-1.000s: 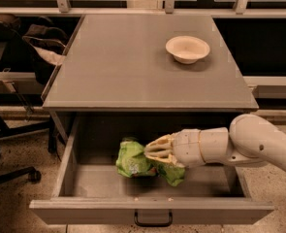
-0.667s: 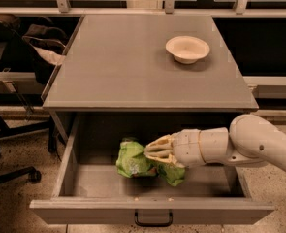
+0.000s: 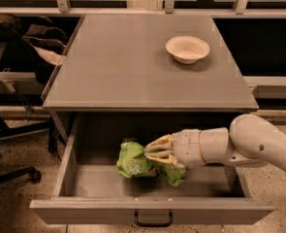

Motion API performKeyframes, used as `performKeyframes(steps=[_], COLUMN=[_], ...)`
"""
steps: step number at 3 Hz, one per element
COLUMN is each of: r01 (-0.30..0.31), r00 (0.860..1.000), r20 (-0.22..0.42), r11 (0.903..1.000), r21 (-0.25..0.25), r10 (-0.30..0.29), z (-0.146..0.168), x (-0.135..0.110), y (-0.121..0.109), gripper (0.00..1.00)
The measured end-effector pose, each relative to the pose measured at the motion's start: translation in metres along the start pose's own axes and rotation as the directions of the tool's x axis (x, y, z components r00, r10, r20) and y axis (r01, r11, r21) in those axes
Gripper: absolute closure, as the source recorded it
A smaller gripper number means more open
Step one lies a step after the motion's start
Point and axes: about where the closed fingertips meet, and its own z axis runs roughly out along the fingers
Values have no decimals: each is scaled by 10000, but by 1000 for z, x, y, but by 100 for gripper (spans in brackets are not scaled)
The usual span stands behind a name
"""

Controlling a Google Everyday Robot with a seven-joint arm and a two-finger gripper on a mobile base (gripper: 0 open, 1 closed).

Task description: Place green rice chip bag into top drawer

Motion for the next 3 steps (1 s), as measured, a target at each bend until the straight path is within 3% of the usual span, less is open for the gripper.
performKeyframes(steps=[1, 2, 3], r01=[0, 1, 1], r00=[10000, 10000, 10000], r20=[1, 1, 1], r11=[10000, 10000, 10000], r21=[-1, -1, -2], r10=[0, -1, -1], z=[0, 0, 0], x=[0, 0, 0], y=[0, 0, 0], gripper=[14, 0, 0])
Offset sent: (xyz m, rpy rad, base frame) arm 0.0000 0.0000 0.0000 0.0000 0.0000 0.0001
